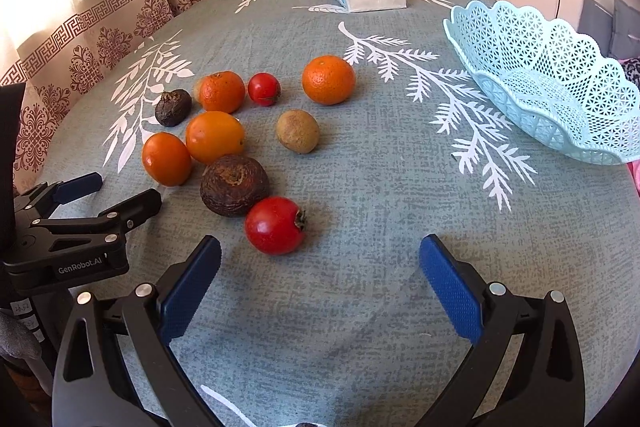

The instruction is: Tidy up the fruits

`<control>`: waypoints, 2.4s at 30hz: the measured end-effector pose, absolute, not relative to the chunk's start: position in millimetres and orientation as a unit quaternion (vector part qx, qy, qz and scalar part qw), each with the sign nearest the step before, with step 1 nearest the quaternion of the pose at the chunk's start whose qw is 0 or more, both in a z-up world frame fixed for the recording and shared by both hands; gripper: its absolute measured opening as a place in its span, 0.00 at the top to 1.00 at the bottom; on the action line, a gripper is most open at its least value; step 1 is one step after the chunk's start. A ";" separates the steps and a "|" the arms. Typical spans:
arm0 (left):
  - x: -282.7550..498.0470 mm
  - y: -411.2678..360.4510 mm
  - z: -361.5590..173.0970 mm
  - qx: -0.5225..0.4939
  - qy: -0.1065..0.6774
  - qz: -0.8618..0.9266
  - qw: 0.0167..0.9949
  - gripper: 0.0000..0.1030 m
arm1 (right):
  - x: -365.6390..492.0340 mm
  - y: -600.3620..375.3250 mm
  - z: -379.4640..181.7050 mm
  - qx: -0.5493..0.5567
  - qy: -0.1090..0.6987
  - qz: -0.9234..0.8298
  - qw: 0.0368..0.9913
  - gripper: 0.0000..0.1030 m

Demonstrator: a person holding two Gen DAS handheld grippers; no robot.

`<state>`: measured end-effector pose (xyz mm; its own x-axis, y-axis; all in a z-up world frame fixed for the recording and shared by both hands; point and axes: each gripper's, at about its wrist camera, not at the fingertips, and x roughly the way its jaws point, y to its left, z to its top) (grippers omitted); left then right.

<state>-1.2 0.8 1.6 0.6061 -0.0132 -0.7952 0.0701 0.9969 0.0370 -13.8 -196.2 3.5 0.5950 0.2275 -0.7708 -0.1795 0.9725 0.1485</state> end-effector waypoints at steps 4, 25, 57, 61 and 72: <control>-7.0 4.5 6.7 0.016 0.427 -0.033 0.903 0.05 | -14.5 -197.7 4.1 0.035 0.433 0.119 0.893 0.02; -13.6 7.7 15.5 0.005 0.402 -0.038 0.915 0.05 | -19.8 -199.6 9.8 0.043 0.412 0.127 0.901 0.02; -3.5 -12.8 28.1 0.029 0.397 -0.093 0.913 0.05 | -9.9 -185.6 18.1 0.029 0.423 0.166 0.891 0.71; 6.9 -24.1 17.1 0.036 0.419 -0.107 0.901 0.10 | -10.9 -199.1 29.4 0.046 0.407 0.156 0.899 0.71; 14.9 -26.1 13.6 0.019 0.427 -0.118 0.896 0.59 | -6.4 -262.4 64.3 0.096 0.344 0.074 0.931 0.71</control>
